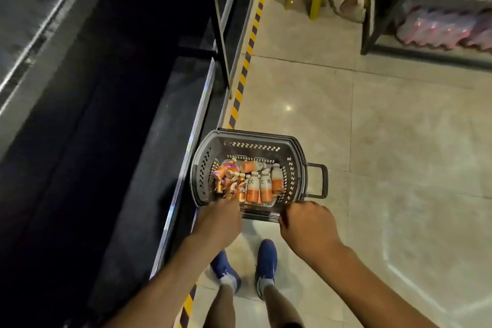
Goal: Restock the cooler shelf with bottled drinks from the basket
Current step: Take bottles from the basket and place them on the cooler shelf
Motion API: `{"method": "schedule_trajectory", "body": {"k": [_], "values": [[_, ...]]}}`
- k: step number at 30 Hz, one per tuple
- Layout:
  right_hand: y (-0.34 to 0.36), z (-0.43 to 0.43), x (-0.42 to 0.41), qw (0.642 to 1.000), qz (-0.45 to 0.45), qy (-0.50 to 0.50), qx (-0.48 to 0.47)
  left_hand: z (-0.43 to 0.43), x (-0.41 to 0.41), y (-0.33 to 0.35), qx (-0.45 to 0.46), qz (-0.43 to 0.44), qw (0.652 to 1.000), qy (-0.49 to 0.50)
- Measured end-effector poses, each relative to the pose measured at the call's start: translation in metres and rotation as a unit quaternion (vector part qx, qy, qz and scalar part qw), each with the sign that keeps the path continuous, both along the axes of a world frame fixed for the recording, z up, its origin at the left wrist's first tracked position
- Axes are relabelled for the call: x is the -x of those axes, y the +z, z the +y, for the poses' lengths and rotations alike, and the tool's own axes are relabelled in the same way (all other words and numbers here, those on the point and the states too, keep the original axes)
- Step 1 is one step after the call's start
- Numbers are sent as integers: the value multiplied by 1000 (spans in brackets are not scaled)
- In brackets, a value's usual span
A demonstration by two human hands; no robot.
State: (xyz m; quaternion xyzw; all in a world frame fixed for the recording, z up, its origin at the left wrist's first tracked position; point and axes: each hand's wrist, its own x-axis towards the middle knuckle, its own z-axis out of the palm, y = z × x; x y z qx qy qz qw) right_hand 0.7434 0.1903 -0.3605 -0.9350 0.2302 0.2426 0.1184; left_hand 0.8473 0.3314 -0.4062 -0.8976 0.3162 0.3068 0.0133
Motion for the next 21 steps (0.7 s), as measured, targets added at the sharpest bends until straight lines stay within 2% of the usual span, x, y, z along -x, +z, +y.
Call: {"method": "schedule_trajectory", "body": {"k": [6,16,18,21], "values": [[-153,-17,-55,994,45,-56,-84,-19,-61,-154,-23,63,995,76],[-432,-29,-121,986,153,-16,-62,-37,-119,-422,-88,70,992,-55],[-481,-27,-126,983,152,-57,-86,-36,-122,-468,-93,69,991,-62],[-548,-22,-130,961,146,-183,-148,-30,-122,-528,-94,69,993,-28]]}}
